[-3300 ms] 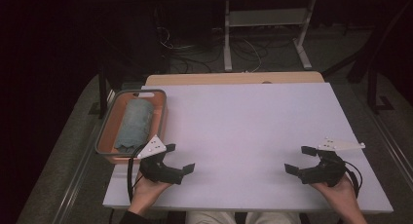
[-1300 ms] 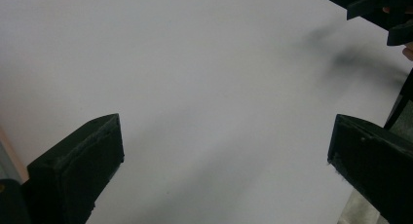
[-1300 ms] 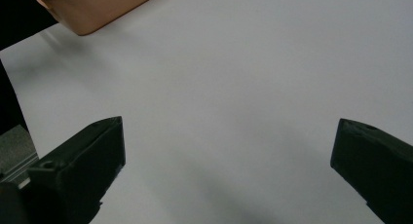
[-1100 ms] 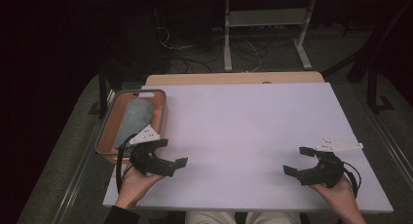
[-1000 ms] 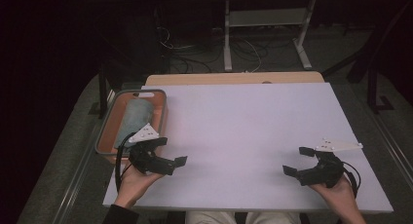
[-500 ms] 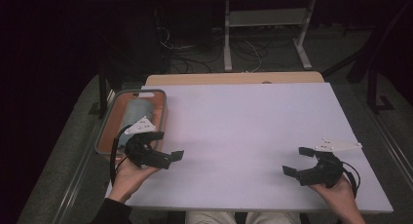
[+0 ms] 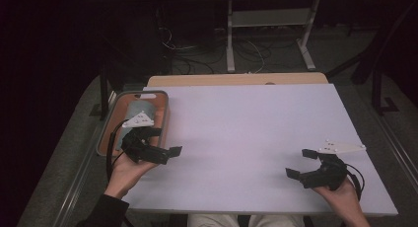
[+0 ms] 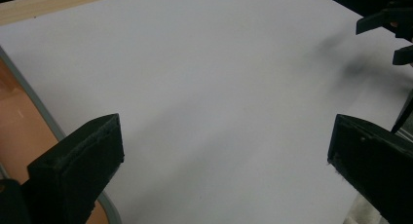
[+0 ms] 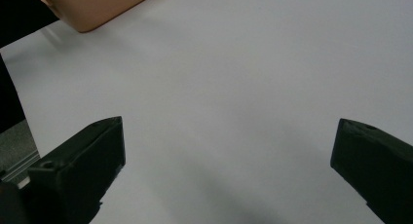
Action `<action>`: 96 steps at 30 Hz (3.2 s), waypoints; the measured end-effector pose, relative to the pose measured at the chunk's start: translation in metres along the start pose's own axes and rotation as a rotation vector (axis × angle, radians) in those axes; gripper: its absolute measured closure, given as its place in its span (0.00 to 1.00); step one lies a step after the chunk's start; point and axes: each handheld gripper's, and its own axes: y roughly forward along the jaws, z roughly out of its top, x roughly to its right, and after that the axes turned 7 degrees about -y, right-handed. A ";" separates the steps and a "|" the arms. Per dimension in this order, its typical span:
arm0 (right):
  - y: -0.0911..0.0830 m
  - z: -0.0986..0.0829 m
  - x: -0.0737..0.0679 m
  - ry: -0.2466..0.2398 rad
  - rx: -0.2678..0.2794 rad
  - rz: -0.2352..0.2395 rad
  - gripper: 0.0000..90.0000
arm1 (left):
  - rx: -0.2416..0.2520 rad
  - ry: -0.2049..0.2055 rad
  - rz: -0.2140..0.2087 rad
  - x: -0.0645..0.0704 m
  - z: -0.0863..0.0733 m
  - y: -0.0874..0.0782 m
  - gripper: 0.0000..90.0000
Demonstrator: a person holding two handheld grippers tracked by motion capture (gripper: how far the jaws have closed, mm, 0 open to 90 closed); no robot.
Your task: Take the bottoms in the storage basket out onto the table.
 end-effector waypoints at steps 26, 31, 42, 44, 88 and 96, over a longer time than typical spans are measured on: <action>-0.001 0.000 0.001 0.005 0.002 0.000 0.00 | 0.017 -0.050 0.044 -0.028 0.019 -0.019 0.00; -0.001 -0.001 0.001 0.004 0.001 -0.001 0.00 | 0.016 -0.060 0.053 -0.033 0.019 -0.019 0.00; -0.001 -0.001 0.001 0.000 -0.002 0.001 0.00 | 0.007 -0.087 0.087 -0.051 0.026 -0.025 0.00; -0.001 -0.001 0.001 0.000 -0.001 0.001 0.00 | 0.006 -0.091 0.094 -0.055 0.027 -0.027 0.00; 0.001 -0.001 0.001 -0.004 -0.010 0.005 0.00 | 0.066 -0.272 0.264 -0.131 0.028 -0.032 0.00; 0.001 -0.001 0.001 -0.007 -0.012 0.005 0.00 | 0.045 -0.285 0.279 -0.139 0.027 -0.024 0.00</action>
